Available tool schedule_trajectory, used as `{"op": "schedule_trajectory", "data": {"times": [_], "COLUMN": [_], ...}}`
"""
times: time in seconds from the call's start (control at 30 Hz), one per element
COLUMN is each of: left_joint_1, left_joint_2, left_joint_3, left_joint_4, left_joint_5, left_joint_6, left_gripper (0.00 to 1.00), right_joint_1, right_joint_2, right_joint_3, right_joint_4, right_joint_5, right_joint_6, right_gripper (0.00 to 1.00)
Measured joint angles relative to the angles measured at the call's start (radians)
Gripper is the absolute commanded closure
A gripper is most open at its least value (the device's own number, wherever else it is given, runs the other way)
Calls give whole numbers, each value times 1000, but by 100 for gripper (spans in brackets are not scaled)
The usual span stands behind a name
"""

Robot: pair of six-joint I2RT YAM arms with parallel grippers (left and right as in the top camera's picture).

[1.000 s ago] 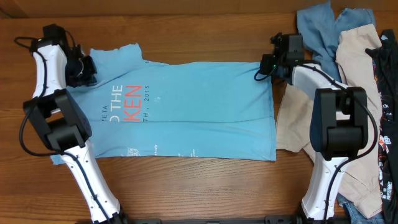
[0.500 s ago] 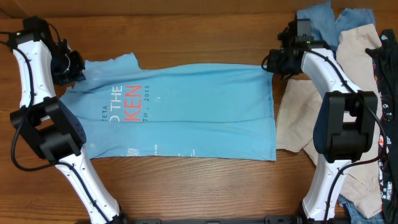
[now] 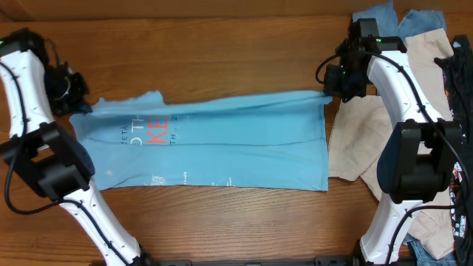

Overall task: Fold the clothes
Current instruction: 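Fold the top half down toward the bottom hem with both grippers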

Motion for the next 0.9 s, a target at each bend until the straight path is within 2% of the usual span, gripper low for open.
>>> {"op": "schedule_trajectory", "data": {"times": [0.37, 0.57, 0.9], "left_joint_1": [61, 59, 59], "left_joint_2": [-16, -25, -79], "left_joint_3": [0, -12, -210], "left_joint_4": [-122, -122, -122], "left_joint_5": [-37, -60, -101], "left_joint_6": [-29, -34, -45], "left_gripper": [96, 96, 96], "right_joint_1": [-40, -35, -21], "right_joint_2": [0, 0, 0], "right_joint_3": [1, 2, 2], "right_joint_4": [-196, -279, -359], "right_joint_5": [-4, -4, -4], "right_joint_6": [0, -5, -19], "right_gripper": [96, 96, 96]}}
